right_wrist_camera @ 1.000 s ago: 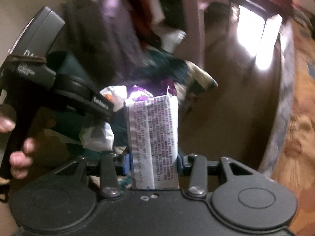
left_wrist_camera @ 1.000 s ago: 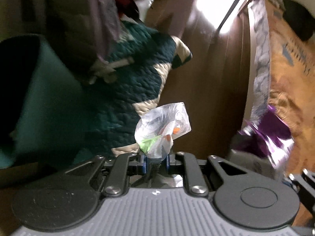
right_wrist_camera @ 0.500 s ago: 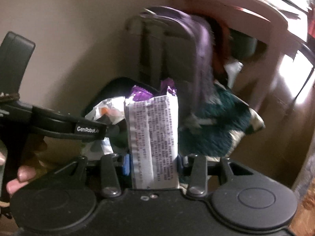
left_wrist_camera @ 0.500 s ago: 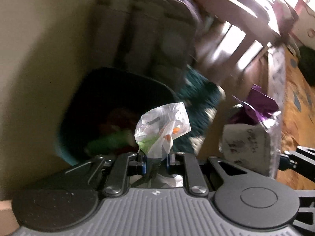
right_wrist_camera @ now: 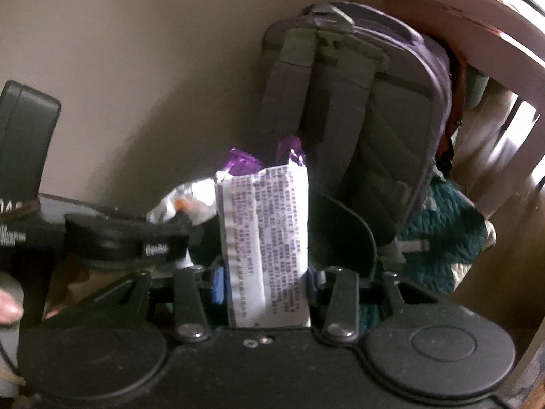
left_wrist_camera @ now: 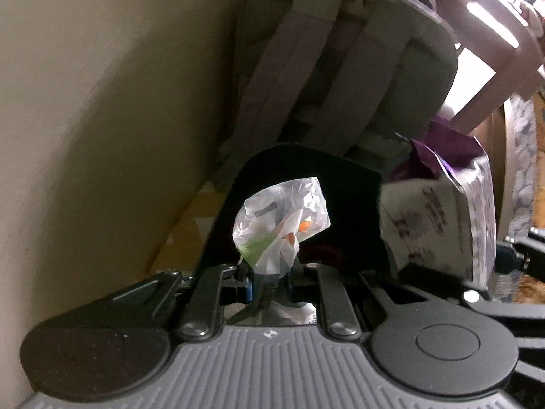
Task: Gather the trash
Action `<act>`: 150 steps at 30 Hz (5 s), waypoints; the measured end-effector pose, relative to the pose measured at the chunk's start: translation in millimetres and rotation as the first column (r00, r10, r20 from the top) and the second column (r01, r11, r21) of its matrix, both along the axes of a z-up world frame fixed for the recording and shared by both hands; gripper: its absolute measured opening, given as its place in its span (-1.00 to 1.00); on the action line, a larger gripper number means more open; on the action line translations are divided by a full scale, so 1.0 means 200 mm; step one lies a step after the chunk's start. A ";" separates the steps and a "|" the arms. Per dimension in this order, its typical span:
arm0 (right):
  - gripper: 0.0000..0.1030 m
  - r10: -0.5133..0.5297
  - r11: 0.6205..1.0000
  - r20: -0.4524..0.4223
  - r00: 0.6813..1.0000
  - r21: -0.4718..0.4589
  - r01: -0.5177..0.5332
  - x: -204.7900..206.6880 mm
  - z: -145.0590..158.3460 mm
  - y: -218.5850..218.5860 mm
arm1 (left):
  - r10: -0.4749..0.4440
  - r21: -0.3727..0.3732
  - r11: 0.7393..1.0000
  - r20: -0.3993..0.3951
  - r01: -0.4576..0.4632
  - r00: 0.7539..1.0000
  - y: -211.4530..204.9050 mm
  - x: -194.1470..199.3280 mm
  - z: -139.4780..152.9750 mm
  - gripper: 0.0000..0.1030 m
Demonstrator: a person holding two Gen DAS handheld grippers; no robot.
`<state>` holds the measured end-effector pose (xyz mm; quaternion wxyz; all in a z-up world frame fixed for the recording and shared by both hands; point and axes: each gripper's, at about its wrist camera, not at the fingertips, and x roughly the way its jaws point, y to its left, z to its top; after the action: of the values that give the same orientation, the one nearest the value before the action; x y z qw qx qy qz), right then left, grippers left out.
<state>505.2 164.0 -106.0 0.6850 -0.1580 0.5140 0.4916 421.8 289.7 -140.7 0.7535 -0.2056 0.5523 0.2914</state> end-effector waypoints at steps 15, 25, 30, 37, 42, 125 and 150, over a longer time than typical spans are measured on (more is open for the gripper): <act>0.05 0.112 0.977 0.104 0.988 -0.191 -0.090 -0.01 -0.35 0.17 | -0.044 -0.071 0.997 -0.087 0.038 0.995 0.11 0.13 -0.39 -0.69; 0.26 0.135 0.977 0.119 0.984 -0.180 -0.113 -0.03 -0.32 0.13 | -0.003 -0.129 0.992 -0.065 -0.006 0.998 0.15 0.12 -0.45 -0.43; 0.35 0.128 0.983 0.109 0.986 -0.149 -0.111 -0.05 -0.25 0.07 | -0.002 -0.109 0.994 -0.009 0.001 1.000 0.13 0.06 -0.41 0.50; 0.48 0.136 0.989 0.105 0.985 -0.074 -0.128 -0.08 -0.12 -0.10 | 0.017 -0.063 0.998 0.039 -0.015 0.999 0.06 -0.01 -0.27 0.50; 0.50 0.153 0.988 0.116 0.981 -0.011 -0.153 -0.10 -0.01 -0.23 | 0.058 -0.043 0.998 0.089 -0.054 0.994 -0.02 -0.09 -0.11 0.50; 1.00 -0.376 0.892 0.348 0.859 0.387 0.234 -1.15 0.72 -1.12 | -0.256 0.287 0.950 0.487 0.124 0.835 -1.04 -1.34 0.91 0.61; 1.00 -0.393 0.892 0.333 0.857 0.364 0.267 -1.15 0.70 -1.12 | -0.258 0.252 0.956 0.494 0.147 0.830 -1.03 -1.31 0.87 0.61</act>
<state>274.7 -59.6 33.1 0.8656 -0.0552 0.3013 0.3960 160.3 83.7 33.5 0.9185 -0.1386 0.3130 0.1977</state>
